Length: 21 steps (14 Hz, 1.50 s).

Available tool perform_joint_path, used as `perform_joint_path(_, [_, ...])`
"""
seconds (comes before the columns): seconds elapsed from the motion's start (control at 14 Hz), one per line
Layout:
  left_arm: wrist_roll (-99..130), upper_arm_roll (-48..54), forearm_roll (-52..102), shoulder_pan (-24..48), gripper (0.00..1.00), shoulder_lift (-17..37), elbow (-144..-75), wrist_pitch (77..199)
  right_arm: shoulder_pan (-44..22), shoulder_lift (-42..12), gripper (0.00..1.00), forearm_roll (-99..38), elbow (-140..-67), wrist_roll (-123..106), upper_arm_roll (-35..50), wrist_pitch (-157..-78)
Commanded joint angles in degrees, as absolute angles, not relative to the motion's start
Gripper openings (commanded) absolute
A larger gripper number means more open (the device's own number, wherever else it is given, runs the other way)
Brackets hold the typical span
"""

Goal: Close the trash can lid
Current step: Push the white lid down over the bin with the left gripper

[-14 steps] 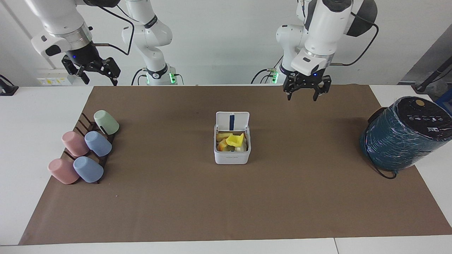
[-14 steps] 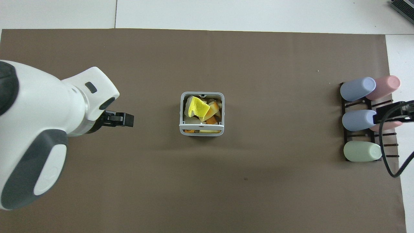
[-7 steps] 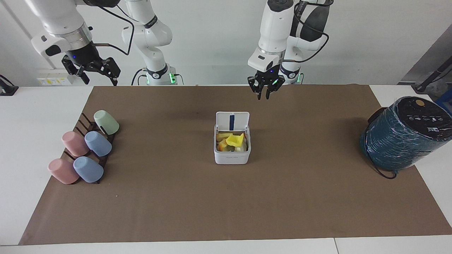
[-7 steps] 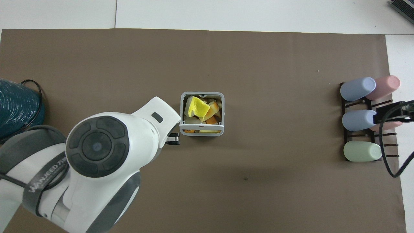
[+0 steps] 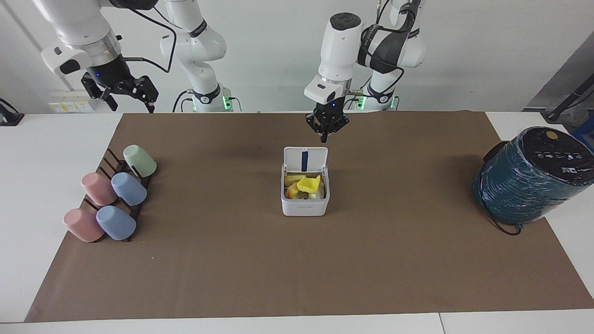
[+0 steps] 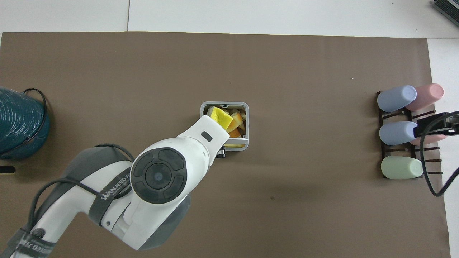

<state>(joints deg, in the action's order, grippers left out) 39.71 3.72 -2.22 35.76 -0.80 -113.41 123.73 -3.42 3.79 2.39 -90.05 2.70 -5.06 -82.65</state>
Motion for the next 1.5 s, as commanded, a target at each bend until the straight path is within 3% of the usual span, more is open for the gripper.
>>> perform_joint_path(0.0, [40.3, 2.6, -2.6, 35.9, 0.00, 1.6, -113.6, 130.1, -3.3, 5.2, 1.00, 2.5, -91.6, 2.5, -5.1, -83.0])
perform_joint_path(0.36, [39.9, 2.7, -2.7, 32.4, 0.00, 6.8, -113.0, 144.7, -3.3, 5.2, 1.00, 2.5, -91.6, 2.5, -5.1, -83.0])
perform_joint_path(0.71, [40.1, 2.7, -3.2, 33.2, 0.00, 14.1, -111.3, 147.7, -3.3, 5.2, 1.00, 2.5, -91.7, 2.5, -5.1, -83.0])
perform_joint_path(1.21, [40.4, 2.8, -3.1, 33.9, 0.00, 14.4, -110.2, 147.8, -3.3, 5.2, 1.00, 2.5, -91.7, 2.5, -5.1, -83.0])
perform_joint_path(1.43, [40.4, 2.8, -3.1, 34.8, 0.00, 19.1, -107.8, 151.7, -3.3, 5.2, 1.00, 2.5, -91.7, 2.5, -5.1, -83.0])
